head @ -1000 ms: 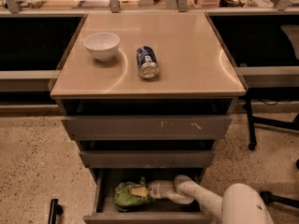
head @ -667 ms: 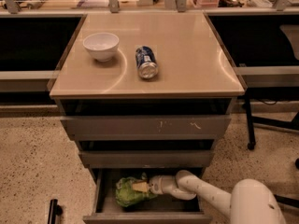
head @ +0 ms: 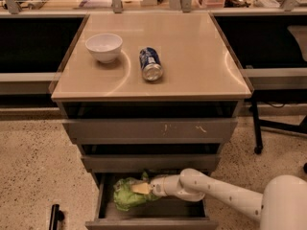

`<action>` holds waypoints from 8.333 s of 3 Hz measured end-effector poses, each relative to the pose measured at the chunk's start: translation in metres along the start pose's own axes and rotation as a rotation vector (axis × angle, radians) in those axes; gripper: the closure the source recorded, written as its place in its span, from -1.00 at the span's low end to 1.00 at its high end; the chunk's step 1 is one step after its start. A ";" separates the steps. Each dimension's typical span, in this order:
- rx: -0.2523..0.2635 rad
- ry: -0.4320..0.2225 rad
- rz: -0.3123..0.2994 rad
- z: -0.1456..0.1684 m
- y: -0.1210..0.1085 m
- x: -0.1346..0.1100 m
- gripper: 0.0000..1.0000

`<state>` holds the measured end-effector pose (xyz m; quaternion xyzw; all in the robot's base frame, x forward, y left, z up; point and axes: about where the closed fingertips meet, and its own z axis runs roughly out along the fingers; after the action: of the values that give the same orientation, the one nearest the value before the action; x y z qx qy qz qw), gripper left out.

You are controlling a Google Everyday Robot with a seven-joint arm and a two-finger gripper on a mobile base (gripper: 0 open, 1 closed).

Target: Pick green rice chip bag from bottom drawer and place on counter

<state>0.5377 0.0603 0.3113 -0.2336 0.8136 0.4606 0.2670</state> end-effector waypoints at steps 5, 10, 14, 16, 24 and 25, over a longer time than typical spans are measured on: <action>0.076 0.095 -0.281 -0.115 0.177 -0.057 1.00; 0.288 -0.026 -0.523 -0.264 0.220 -0.078 1.00; 0.417 -0.166 -0.624 -0.343 0.232 -0.124 1.00; 0.530 -0.166 -0.822 -0.396 0.280 -0.229 1.00; 0.338 -0.369 -1.011 -0.507 0.269 -0.435 1.00; 0.338 -0.392 -0.989 -0.500 0.251 -0.455 1.00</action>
Offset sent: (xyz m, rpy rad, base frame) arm -0.0105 0.0040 0.0333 -0.0167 -0.0252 0.0147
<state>0.6110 -0.1987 0.9799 -0.4516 0.6047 0.1782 0.6314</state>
